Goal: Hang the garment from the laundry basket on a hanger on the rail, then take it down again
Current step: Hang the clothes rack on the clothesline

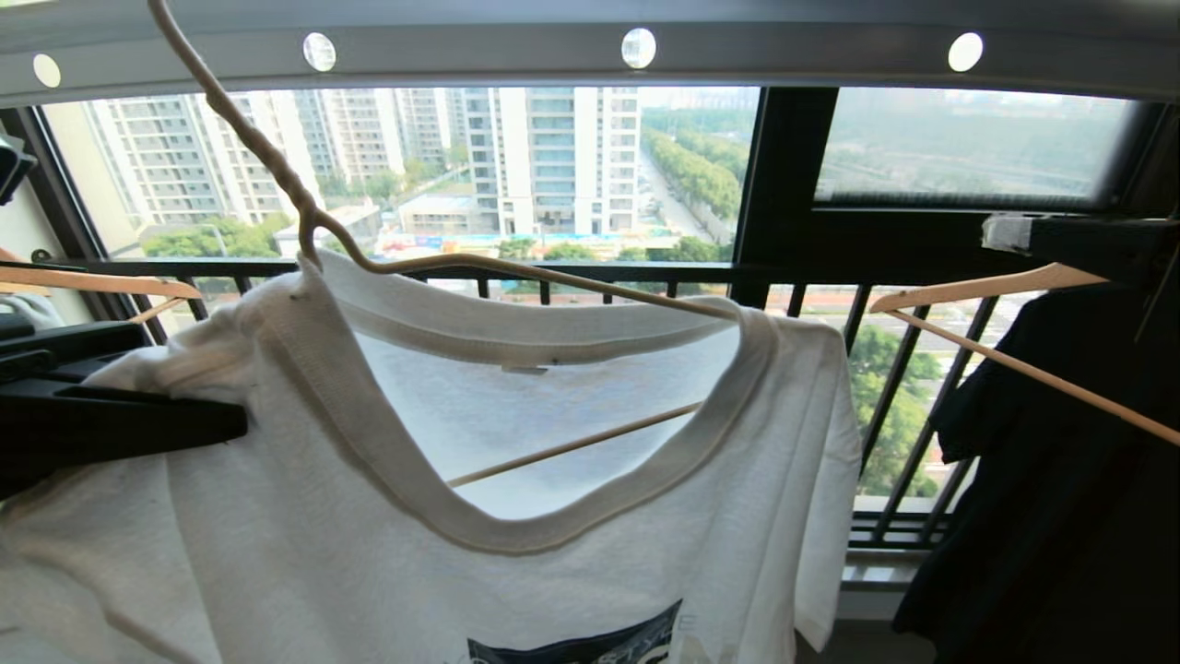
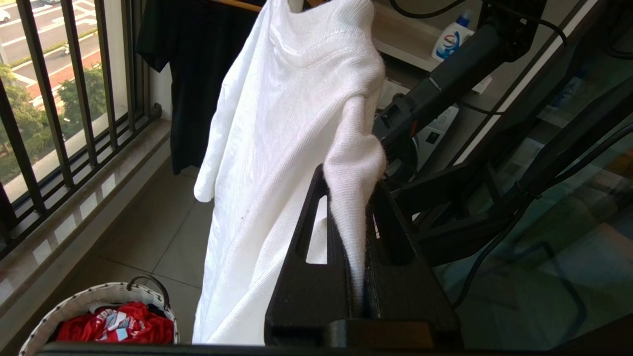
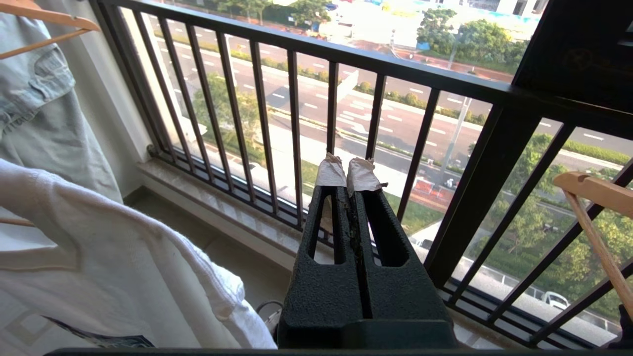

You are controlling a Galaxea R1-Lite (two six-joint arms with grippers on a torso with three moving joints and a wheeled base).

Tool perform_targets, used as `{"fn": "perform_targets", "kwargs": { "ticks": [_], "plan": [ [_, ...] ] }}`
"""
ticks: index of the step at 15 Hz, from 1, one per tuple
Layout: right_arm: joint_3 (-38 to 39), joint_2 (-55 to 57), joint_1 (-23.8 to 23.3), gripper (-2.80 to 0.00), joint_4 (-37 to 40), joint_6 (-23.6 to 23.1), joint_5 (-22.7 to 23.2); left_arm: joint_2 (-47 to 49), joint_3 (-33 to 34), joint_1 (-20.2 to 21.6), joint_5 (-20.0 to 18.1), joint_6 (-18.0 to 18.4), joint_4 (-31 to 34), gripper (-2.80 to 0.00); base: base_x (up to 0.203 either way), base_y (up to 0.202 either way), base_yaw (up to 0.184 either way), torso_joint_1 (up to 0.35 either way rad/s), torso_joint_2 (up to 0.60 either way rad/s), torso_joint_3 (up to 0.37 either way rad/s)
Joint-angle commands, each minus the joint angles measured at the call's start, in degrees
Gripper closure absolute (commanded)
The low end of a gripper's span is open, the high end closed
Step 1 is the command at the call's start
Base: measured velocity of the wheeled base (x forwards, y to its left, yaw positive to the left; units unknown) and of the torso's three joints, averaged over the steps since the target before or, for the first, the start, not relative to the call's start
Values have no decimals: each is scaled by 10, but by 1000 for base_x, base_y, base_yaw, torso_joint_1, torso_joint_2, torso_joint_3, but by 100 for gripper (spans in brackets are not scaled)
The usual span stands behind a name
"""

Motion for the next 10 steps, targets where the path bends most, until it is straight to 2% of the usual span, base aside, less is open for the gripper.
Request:
{"fn": "perform_targets", "kwargs": {
  "ticks": [1,3,10],
  "plan": [
    [1,0,0,0,0,0,1,1,2,0,-5,-1,-1,0,0,0,0,130,-300,-149],
    [1,1,0,0,-1,1,2,1,2,0,-5,0,-1,0,0,0,0,73,-183,-71],
    [-2,-17,6,0,-3,0,8,-2,1,0,-5,0,-2,0,0,0,0,0,0,0]
  ]
}}
